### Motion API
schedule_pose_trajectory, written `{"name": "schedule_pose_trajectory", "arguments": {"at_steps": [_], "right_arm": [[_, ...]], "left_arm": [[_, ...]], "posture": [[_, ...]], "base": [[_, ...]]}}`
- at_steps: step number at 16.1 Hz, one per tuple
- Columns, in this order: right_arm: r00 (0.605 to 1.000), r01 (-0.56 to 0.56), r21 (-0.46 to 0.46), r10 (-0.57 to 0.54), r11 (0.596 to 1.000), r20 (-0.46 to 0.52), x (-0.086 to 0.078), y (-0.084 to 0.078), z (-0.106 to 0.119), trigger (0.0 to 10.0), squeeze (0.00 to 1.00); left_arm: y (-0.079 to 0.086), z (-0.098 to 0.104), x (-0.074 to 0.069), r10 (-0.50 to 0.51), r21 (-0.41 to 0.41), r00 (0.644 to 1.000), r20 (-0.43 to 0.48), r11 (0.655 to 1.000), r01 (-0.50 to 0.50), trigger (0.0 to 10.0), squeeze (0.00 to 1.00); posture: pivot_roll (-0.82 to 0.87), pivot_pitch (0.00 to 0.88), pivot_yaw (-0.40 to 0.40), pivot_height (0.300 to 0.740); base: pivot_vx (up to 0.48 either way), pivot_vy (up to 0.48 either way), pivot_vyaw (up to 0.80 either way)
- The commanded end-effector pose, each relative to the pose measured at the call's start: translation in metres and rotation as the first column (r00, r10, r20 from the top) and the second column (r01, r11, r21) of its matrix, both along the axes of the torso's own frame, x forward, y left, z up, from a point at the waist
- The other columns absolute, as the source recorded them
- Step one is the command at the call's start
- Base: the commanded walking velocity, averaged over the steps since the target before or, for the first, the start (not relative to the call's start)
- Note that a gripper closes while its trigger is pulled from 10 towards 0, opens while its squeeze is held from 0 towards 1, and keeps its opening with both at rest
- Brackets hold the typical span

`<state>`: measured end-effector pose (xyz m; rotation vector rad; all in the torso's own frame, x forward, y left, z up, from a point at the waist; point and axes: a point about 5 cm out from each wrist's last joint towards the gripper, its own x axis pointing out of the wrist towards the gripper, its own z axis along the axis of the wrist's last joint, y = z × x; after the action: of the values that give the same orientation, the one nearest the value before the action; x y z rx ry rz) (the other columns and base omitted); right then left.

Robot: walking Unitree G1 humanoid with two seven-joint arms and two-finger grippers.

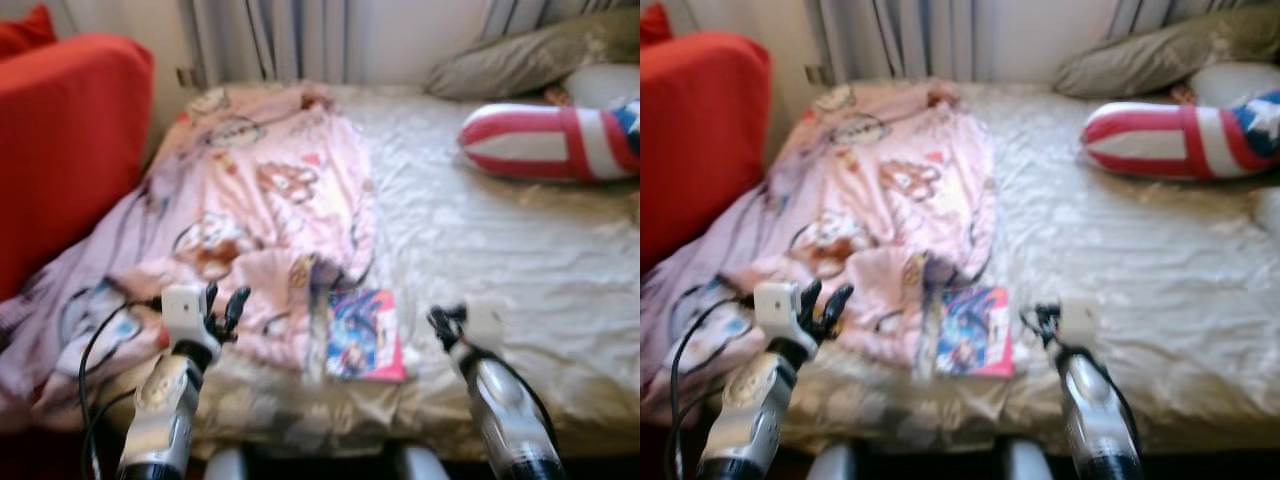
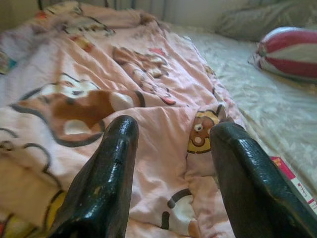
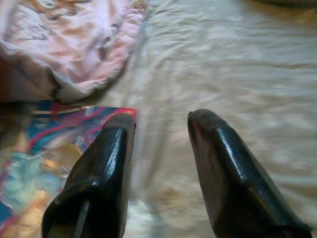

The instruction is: Clean up the room

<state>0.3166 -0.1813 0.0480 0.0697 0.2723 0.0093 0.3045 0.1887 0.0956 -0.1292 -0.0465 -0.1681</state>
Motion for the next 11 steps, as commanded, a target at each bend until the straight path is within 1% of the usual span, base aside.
{"name": "schedule_pose_trajectory", "arguments": {"at_steps": [1, 3, 5, 6, 7, 8, 9, 10, 11], "right_arm": [[0.999, 0.020, 0.032, -0.019, 0.999, -0.039, 0.002, -0.004, -0.005, 10.0, 0.00], [0.997, -0.009, 0.059, 0.014, 0.998, -0.070, 0.012, 0.007, -0.004, 10.0, 0.00], [0.995, 0.005, 0.072, 0.002, 0.997, -0.095, 0.015, 0.009, -0.005, 10.0, 0.00], [0.993, 0.006, 0.073, 0.003, 0.997, -0.119, 0.014, 0.011, -0.008, 10.0, 0.11], [0.990, 0.011, 0.093, 0.002, 0.996, -0.142, 0.013, 0.013, -0.013, 10.0, 0.51], [0.986, 0.032, 0.093, -0.016, 0.995, -0.164, 0.012, 0.013, -0.015, 10.0, 1.00], [0.985, 0.048, 0.093, -0.032, 0.995, -0.171, 0.012, 0.013, -0.017, 10.0, 1.00], [0.984, 0.060, 0.096, -0.043, 0.994, -0.175, 0.012, 0.014, -0.018, 10.0, 0.22], [0.984, 0.069, 0.113, -0.049, 0.991, -0.171, 0.013, 0.017, -0.017, 10.0, 0.00]], "left_arm": [[-0.007, 0.004, 0.006, -0.024, -0.010, 1.000, 0.000, 1.000, 0.024, 10.0, 0.00], [-0.015, 0.012, 0.010, -0.065, -0.001, 0.998, 0.018, 0.998, 0.065, 10.0, 0.00], [-0.016, 0.016, 0.013, -0.071, 0.001, 0.997, 0.023, 0.997, 0.071, 10.0, 0.00], [-0.015, 0.020, 0.013, -0.071, 0.000, 0.997, 0.032, 0.997, 0.071, 10.0, 0.00], [-0.014, 0.024, 0.012, -0.071, -0.003, 0.997, 0.041, 0.997, 0.071, 10.0, 0.00], [-0.014, 0.028, 0.013, -0.072, -0.005, 0.996, 0.046, 0.997, 0.072, 10.0, 0.00], [-0.014, 0.031, 0.011, -0.077, -0.002, 0.996, 0.049, 0.997, 0.077, 10.0, 0.00], [-0.012, 0.033, 0.008, -0.084, 0.007, 0.995, 0.050, 0.996, 0.084, 10.0, 0.00], [-0.009, 0.035, 0.004, -0.087, 0.017, 0.995, 0.048, 0.996, 0.086, 10.0, 0.00]], "posture": [[0.03, 0.104, -0.010, 0.582], [0.05, 0.151, -0.003, 0.582], [0.07, 0.167, 0.004, 0.582], [0.08, 0.193, 0.013, 0.582], [0.09, 0.221, 0.025, 0.582], [0.10, 0.238, 0.030, 0.582], [0.11, 0.262, 0.039, 0.582], [0.12, 0.278, 0.047, 0.582], [0.13, 0.289, 0.052, 0.582]], "base": [[0.000, 0.000, 0.00], [0.000, 0.000, 0.00], [0.000, 0.000, 0.00], [0.000, 0.000, 0.00], [0.000, 0.000, 0.00], [0.000, 0.000, 0.00], [0.000, 0.000, 0.00], [0.000, 0.000, 0.00], [0.000, 0.000, 0.00]]}}
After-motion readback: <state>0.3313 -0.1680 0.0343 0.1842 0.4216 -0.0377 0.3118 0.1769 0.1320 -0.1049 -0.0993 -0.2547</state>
